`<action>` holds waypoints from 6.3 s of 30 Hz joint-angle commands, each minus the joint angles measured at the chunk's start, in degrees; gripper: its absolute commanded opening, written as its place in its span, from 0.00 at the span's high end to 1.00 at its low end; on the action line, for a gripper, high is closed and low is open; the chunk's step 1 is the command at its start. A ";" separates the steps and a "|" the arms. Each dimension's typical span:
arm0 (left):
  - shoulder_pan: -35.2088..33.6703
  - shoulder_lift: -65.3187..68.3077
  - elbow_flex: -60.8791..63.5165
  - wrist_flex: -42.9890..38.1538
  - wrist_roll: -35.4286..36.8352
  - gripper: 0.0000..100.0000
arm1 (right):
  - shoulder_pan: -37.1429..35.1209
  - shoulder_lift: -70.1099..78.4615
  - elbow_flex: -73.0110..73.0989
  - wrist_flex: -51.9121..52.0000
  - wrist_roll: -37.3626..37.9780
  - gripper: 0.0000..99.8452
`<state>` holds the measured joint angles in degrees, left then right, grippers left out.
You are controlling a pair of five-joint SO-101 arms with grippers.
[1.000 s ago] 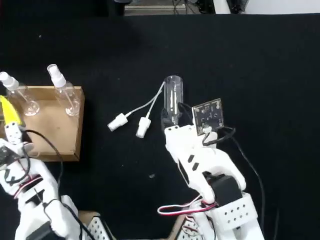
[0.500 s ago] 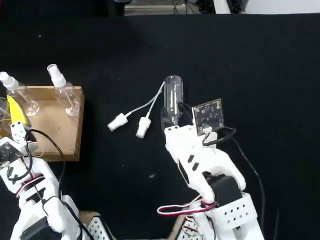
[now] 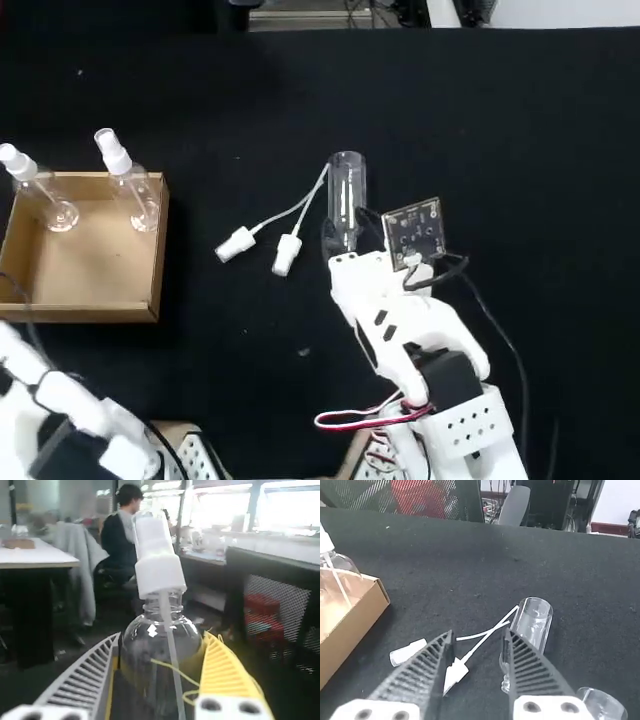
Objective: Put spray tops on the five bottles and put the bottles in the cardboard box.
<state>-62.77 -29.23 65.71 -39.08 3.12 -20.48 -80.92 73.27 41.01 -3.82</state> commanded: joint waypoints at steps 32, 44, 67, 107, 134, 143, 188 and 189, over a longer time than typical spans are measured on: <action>-13.67 48.35 -14.46 -42.90 -1.32 0.97 | -0.35 -0.75 -0.22 -1.32 0.35 0.87; -19.30 75.87 -29.41 -60.40 -4.84 0.97 | -0.35 -0.75 -0.22 -1.67 0.35 0.87; -19.74 78.24 -31.43 -60.13 -8.79 0.80 | -0.35 -0.75 -0.22 -1.49 0.35 0.87; -20.09 49.93 -17.89 -27.43 -13.19 0.70 | -0.35 -0.75 0.84 -1.58 0.35 0.87; -21.23 30.77 -14.02 -4.22 -13.63 0.70 | -0.35 -0.75 0.92 -1.58 0.35 0.87; -21.14 30.77 -16.66 -0.09 -15.38 0.70 | -0.35 -0.75 0.92 -1.58 0.35 0.87; -18.33 30.77 -26.33 17.05 -14.33 0.93 | -0.35 -0.75 0.92 -1.49 0.35 0.87; -18.33 30.68 -25.63 16.88 -14.42 0.97 | -0.35 -0.75 0.92 -1.49 0.35 0.87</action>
<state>-82.20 4.44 42.33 -22.55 -11.30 -20.57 -80.92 74.59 41.01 -3.82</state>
